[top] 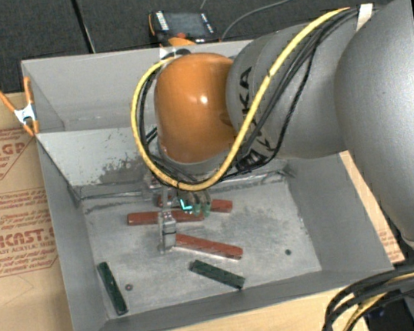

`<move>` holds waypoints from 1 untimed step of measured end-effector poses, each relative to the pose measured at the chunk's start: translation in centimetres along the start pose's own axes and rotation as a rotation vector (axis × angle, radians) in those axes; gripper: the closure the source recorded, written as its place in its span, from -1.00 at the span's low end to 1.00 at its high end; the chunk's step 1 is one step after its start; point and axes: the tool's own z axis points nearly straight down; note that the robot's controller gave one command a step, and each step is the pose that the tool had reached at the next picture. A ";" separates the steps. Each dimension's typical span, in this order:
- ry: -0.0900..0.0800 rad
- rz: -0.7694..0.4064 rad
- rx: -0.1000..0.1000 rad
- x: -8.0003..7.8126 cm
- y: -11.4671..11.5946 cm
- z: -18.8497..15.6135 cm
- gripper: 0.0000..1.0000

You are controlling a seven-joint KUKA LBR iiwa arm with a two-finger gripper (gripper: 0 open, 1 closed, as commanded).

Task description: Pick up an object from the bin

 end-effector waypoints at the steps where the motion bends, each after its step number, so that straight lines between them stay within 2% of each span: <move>1: -0.002 0.048 0.001 -1.2 -3.6 10.4 -1.00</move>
Offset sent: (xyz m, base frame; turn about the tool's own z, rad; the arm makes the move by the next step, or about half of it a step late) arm 0.0123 -0.0356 -0.0999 0.0465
